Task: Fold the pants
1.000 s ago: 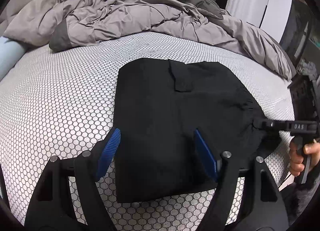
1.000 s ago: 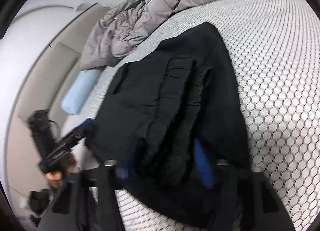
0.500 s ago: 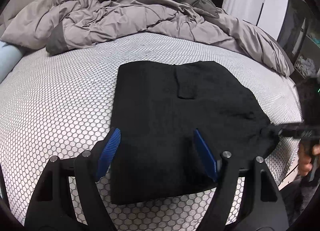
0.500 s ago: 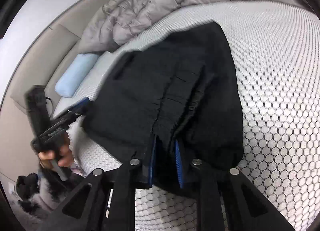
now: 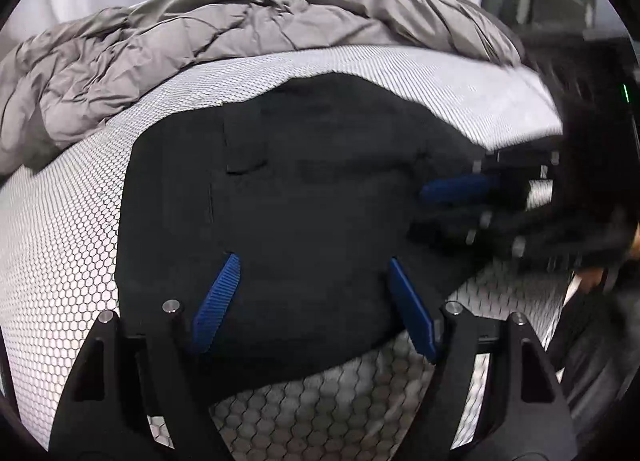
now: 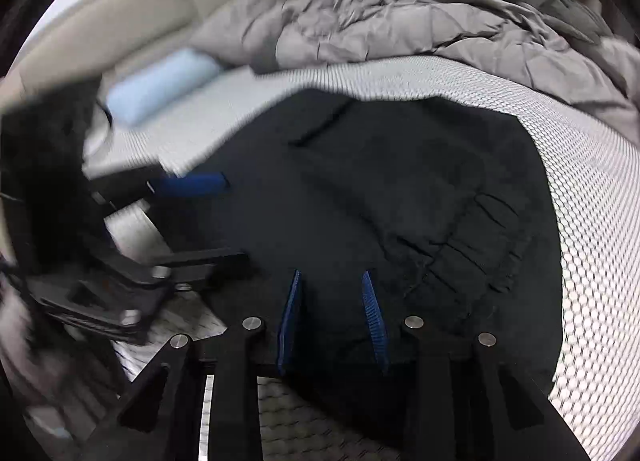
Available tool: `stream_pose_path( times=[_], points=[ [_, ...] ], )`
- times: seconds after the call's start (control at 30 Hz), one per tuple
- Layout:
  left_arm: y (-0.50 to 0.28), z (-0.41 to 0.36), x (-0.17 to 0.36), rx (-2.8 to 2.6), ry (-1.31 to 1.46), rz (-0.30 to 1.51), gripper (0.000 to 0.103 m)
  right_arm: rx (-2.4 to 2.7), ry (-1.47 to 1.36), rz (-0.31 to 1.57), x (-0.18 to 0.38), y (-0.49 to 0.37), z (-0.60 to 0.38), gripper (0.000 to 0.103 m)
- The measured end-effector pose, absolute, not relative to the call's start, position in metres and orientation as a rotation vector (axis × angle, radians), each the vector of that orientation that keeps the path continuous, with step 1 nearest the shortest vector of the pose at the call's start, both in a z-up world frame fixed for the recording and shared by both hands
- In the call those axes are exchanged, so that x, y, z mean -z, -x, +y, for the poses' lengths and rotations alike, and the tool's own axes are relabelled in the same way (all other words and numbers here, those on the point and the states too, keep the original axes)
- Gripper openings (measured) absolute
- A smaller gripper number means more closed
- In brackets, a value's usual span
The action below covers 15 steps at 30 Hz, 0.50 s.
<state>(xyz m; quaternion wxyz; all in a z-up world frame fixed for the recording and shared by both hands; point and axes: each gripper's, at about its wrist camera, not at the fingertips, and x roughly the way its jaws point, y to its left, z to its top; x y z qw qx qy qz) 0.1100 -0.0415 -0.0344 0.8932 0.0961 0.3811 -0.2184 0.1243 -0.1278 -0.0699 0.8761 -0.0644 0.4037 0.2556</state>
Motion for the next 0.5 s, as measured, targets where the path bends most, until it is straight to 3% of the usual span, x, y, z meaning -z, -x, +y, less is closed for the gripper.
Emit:
stream_pose_path(
  times=[0.17,0.27,0.5],
  points=[
    [-0.094,-0.042,0.041,0.477,-0.252,0.785,0.074,-0.516,0.206,0.844,0.063,-0.108,-0.146,0.031],
    [-0.094,-0.038,0.032,0.476,-0.217,0.787,0.074,-0.528,0.195,0.808,0.055,-0.102,-0.156,0.037],
    [-0.151,-0.019,0.002,0.444,-0.063,0.729,0.074,-0.464,0.024,0.742,0.042,-0.148,-0.146,0.039]
  ],
)
